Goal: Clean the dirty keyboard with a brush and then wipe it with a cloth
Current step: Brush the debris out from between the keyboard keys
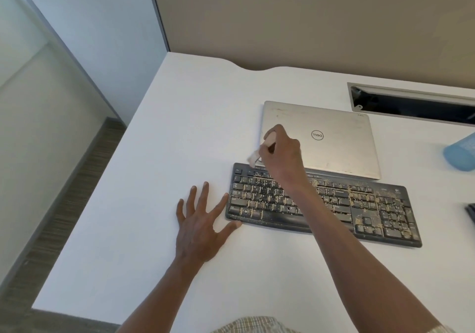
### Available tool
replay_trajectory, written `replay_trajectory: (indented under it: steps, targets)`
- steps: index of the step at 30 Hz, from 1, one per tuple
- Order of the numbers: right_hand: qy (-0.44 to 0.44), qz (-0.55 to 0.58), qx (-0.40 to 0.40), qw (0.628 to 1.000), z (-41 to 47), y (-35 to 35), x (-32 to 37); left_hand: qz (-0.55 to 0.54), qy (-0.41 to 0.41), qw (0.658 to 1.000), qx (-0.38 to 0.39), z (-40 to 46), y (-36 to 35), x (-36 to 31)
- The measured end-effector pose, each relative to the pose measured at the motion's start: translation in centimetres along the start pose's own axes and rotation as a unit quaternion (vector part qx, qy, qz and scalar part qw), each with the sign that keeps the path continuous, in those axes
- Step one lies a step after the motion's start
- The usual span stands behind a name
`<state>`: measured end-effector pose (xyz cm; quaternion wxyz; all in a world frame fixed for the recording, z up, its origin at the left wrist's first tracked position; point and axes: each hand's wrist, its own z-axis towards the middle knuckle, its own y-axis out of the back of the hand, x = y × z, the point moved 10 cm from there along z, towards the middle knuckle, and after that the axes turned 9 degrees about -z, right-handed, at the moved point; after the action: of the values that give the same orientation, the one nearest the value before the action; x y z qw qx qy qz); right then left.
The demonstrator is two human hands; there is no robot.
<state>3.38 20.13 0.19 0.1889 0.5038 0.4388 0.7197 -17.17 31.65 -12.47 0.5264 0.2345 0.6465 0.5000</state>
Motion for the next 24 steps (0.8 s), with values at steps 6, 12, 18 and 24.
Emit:
replay_trajectory:
  steps: [6,12,18,24]
  targets:
    - [-0.050,-0.072,-0.010,0.996,-1.6,1.8,-3.6,-0.004,0.006,1.000,0.008,0.0,0.0,-0.1]
    - [-0.005,-0.003,-0.017,1.000,-0.6,1.9,-1.9,0.002,0.005,1.000,0.011,0.0,0.0,0.0]
    - [-0.043,0.001,-0.018,0.999,-1.5,2.1,-3.8,-0.001,0.006,1.000,0.009,0.0,0.1,0.0]
    - [-0.044,0.010,-0.023,0.999,-2.0,1.8,-3.9,0.002,0.000,1.000,0.005,0.0,0.1,0.0]
